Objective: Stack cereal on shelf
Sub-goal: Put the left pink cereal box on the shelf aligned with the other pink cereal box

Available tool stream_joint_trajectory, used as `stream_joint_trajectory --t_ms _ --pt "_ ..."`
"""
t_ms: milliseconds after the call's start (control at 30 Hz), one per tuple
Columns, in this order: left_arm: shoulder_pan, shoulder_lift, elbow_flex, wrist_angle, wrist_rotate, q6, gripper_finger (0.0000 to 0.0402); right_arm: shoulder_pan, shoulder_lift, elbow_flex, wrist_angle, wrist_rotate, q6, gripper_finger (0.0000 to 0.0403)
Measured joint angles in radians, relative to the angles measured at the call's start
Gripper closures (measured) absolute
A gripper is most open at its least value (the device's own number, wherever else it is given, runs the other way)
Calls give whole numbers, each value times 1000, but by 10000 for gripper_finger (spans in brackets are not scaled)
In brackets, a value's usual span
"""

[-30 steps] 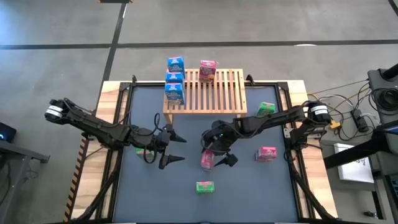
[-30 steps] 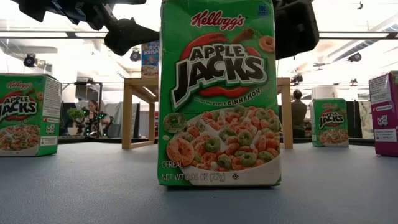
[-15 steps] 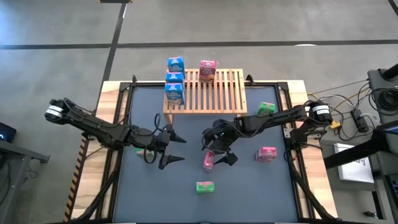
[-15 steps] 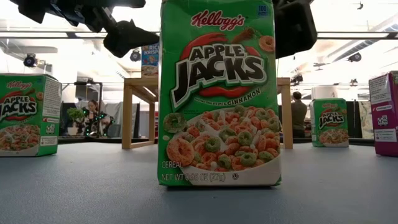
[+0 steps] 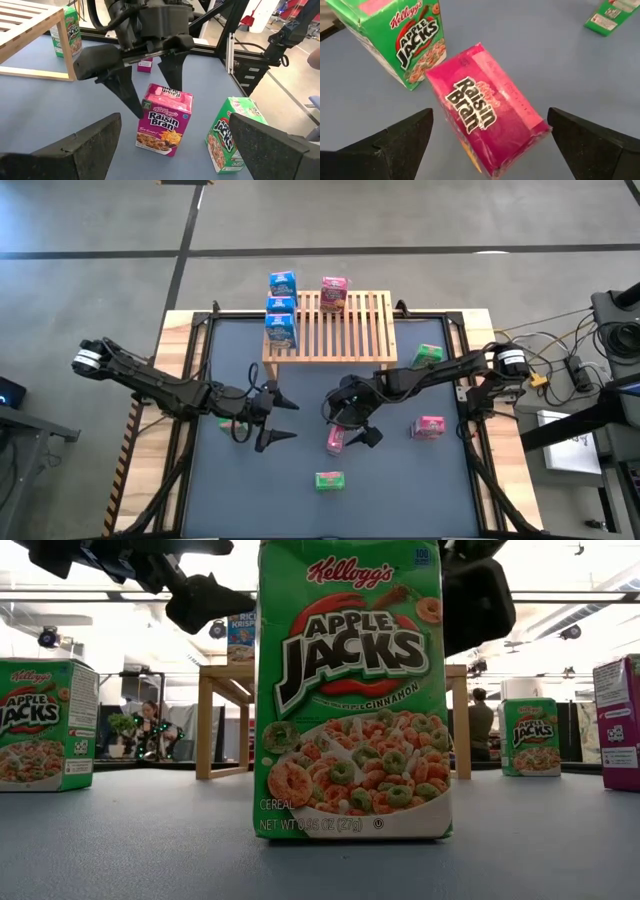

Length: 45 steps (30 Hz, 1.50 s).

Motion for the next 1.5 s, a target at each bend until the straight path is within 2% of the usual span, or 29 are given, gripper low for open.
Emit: stream_joint_trajectory --t_ms 133,433,600,800,1133,1367,1500 --pt "0 0 0 0 0 0 48 0 -1 0 2 0 -2 51" --pt "0 0 0 0 0 0 48 -2 -2 0 -8 0 -3 158" --pt "0 0 0 0 0 0 48 -7 -4 1 -21 0 4 192" --pt "0 0 0 0 0 0 48 -13 -21 3 -27 42 32 204" --pt "0 0 0 -8 1 -1 48 -13 -77 82 -66 191 185 202" --pt "0 0 -11 -15 1 -5 48 -13 -146 195 -178 334 238 202" --pt "0 0 -17 -15 1 -9 48 -13 -182 271 -250 487 227 202"
